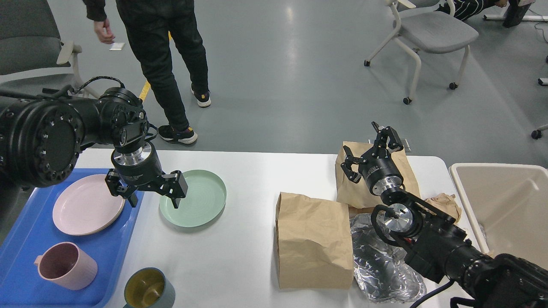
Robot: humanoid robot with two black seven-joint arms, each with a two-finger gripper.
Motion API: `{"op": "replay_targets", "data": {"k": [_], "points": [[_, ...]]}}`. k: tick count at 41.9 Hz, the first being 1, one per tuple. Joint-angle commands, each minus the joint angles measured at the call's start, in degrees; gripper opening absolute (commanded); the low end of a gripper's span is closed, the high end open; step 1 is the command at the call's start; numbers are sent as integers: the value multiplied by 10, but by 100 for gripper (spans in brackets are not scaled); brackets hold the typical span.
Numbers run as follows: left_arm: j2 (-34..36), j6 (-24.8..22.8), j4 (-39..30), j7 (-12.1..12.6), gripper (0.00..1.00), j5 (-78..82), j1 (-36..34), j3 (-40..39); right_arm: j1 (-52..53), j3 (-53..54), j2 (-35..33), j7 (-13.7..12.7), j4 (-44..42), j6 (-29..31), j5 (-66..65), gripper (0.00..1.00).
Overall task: Tidy desktop
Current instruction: 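Move the left gripper over the yellow-green cup, then lower the left gripper and grasp the yellow-green cup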
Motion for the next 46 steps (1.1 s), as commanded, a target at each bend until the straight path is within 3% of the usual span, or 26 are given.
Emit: {"op": "replay_targets", "data": {"k": [1,9,17,36,46], "points": [[-15,0,-84,0,98,0,-39,16,0,0,0,0,1,0,0,100],[-17,0,-160,2,98,1,-45,27,0,0,0,0,1,0,0,100],[-17,0,-183,2,98,2,-42,51,0,0,0,0,1,0,0,100],[-18,0,-173,5,98,48,13,43,0,0,0,0,1,0,0,100],[-30,0,-124,29,98,48,56,41,0,0,0,0,1,0,0,100]]}}
